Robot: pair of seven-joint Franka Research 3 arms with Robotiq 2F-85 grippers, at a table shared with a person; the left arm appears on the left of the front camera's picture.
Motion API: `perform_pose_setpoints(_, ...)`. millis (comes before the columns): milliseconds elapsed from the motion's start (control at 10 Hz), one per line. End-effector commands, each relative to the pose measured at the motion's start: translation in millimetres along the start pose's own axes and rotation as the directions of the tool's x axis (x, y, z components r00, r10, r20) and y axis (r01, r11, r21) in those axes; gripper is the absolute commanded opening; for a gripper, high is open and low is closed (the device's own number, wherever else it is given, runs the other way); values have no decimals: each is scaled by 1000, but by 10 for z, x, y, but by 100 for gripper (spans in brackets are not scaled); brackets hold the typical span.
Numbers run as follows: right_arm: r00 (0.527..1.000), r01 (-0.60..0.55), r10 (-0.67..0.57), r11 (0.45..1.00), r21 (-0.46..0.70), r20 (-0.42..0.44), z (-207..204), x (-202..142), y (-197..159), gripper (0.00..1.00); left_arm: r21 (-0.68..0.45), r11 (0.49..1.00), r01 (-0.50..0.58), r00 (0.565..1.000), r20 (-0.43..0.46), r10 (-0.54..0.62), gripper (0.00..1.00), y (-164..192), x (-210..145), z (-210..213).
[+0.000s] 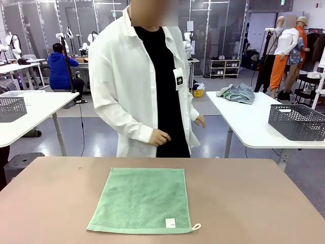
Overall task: Fold the towels and place them in the basket.
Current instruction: When a person lays out a Towel with hook on the table, fold it in half twice.
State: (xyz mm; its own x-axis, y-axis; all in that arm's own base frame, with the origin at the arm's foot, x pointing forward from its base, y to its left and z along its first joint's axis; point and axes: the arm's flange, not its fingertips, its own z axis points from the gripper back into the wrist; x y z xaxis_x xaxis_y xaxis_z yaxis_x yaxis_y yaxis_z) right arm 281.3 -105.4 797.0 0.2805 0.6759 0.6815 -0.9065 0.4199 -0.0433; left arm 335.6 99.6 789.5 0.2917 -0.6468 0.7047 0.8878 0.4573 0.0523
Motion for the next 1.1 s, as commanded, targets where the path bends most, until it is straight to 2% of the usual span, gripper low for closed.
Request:
perform_pose_setpoints(0, 998, -36, 38, 999, 29, -53, -135, 135, -12, 100, -1, 1000, 24, 999, -33, -24, 100, -74, 141, -127)
perform_pose_setpoints(300, 965, -150, 172, 981, 120, -200, -823, 635, 220, 100, -72, 986, 152, 966, -202, -163, 100, -565, 685, -956)
perform_pose_setpoints(500, 914, -204, 230, 973, 111, -334, -1490, 924, 648, 100, -132, 954, 270, 891, -341, -300, 100, -1111, 950, -1574)
perform_pose_setpoints(800, 851, -272, 244, 962, 7, -465, -2458, 967, 1265, 100, -224, 903, 366, 764, -481, -429, 100, -1706, 783, -2288)
perform_pose_setpoints(1000, 807, -336, 301, 942, 24, -508, -2930, 923, 1421, 100, -258, 876, 407, 706, -519, -481, 100, -1883, 537, -2652)
